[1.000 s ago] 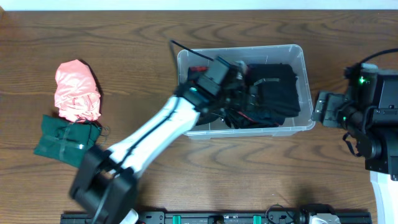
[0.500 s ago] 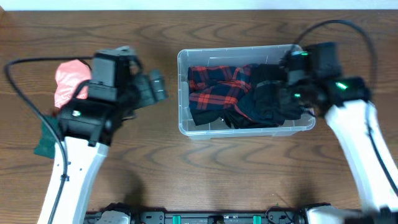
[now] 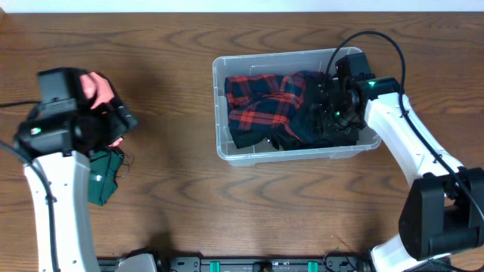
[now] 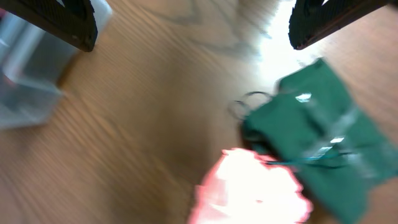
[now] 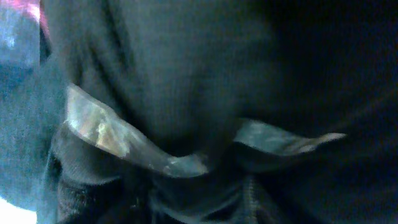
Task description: Pack container
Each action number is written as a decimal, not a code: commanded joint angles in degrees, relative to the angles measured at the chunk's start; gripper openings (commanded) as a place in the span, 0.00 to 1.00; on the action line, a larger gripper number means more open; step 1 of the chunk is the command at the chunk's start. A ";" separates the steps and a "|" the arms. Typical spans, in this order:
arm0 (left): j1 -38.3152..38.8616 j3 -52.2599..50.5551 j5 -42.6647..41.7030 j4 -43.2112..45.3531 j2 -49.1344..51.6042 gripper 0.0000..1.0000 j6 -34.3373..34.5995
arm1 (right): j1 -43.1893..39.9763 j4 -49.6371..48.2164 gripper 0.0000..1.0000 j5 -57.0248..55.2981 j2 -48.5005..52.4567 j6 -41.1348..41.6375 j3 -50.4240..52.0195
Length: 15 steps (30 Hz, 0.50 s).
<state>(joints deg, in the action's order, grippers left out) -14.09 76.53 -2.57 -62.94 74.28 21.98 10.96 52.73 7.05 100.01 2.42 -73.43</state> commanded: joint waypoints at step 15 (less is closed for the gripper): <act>-26.14 -18.16 -2.43 8.61 2.99 0.98 10.27 | 0.26 1.90 0.96 -7.06 -28.70 -0.79 2.82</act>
<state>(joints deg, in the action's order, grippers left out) -36.88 64.18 -2.66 -57.04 76.77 28.84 10.96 54.17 1.76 72.84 1.87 -70.67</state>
